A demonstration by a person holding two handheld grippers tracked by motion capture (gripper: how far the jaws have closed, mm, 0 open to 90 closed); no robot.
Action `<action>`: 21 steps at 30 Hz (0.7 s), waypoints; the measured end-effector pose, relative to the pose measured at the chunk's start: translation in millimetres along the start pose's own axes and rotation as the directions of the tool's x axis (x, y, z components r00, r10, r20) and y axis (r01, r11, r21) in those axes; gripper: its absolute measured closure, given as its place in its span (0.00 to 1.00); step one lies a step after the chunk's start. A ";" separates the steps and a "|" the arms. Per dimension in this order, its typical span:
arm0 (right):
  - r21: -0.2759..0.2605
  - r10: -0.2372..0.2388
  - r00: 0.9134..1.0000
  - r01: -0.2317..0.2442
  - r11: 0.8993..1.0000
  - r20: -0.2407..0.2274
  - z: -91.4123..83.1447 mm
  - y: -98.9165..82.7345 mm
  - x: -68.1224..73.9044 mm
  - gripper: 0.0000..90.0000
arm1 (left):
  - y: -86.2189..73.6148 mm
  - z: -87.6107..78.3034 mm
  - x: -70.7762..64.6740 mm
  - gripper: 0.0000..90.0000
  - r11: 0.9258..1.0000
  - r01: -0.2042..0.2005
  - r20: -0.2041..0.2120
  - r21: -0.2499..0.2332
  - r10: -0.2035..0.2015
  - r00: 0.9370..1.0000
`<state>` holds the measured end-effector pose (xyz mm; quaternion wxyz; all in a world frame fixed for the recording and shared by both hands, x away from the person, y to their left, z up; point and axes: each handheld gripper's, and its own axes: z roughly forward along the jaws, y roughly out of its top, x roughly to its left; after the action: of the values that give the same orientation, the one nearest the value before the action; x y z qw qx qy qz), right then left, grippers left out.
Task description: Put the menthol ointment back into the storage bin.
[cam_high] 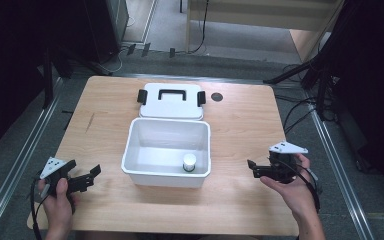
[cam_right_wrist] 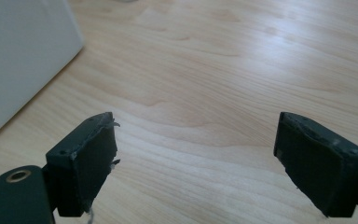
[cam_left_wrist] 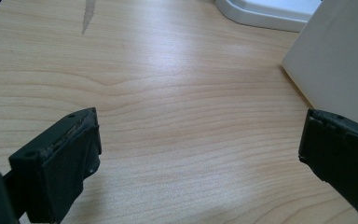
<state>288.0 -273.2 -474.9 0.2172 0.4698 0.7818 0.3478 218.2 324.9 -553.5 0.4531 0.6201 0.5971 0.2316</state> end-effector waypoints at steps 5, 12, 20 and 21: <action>-0.082 0.039 0.999 -0.036 0.996 0.035 -10.3 -21.3 -4.8 0.04 | 0.0 0.0 -0.1 0.00 1.000 -0.002 0.000 0.001 0.002 1.000; -0.181 0.113 0.994 -0.111 0.977 -0.002 -21.8 -48.8 -17.6 0.00 | 0.1 0.0 -0.5 0.00 1.000 -0.005 -0.003 0.003 0.005 1.000; -0.196 0.143 0.990 -0.137 0.971 0.016 -25.8 -74.9 -26.7 0.00 | 0.0 0.0 -0.9 0.00 1.000 -0.014 -0.008 -0.001 0.014 1.000; -0.199 0.147 0.989 -0.141 0.970 0.014 -26.2 -78.2 -28.0 0.00 | 0.0 -0.1 -0.9 0.00 1.000 -0.016 -0.008 -0.001 0.016 1.000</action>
<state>238.0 -331.7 -515.6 0.2482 0.5063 0.7040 0.4318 217.9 324.1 -553.2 0.4490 0.6237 0.5940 0.2378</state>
